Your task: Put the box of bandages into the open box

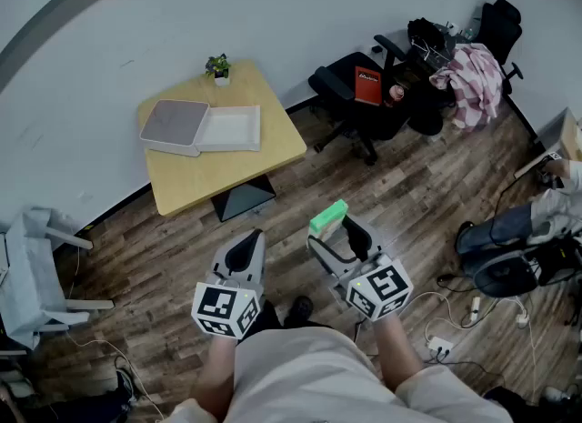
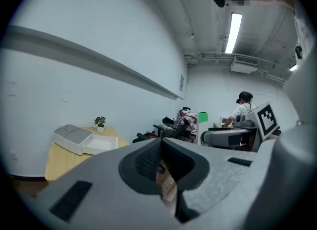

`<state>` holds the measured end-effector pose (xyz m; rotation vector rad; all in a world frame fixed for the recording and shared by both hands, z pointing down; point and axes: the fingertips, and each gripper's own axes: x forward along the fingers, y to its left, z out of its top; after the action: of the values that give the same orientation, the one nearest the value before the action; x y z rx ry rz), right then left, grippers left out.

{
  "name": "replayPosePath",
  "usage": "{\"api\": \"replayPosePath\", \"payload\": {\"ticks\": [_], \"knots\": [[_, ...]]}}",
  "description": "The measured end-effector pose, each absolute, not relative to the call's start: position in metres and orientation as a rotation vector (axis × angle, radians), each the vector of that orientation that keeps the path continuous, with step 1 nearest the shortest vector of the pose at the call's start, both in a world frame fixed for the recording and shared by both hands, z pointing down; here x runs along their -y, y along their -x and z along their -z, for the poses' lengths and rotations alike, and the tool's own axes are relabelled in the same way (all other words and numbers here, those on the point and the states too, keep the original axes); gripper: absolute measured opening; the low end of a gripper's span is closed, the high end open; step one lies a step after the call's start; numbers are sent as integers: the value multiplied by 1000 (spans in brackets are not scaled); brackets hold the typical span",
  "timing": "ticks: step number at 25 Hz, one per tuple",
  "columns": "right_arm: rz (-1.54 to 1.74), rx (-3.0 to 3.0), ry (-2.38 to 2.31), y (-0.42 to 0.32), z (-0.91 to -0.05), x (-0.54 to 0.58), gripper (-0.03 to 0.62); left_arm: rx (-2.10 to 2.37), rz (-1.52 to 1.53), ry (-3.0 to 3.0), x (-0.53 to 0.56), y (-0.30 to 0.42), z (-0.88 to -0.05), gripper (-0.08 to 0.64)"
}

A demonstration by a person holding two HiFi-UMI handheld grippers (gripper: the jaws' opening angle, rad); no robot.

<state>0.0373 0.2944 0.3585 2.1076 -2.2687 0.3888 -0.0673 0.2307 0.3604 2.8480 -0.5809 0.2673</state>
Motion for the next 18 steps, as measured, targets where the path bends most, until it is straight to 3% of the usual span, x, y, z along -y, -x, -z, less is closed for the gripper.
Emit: {"api": "replayPosePath", "payload": {"ticks": [18], "knots": [[-433,2309,-2088,-38,-370,-296,324,613,-316,-2843,-240,58,-369,5]]}}
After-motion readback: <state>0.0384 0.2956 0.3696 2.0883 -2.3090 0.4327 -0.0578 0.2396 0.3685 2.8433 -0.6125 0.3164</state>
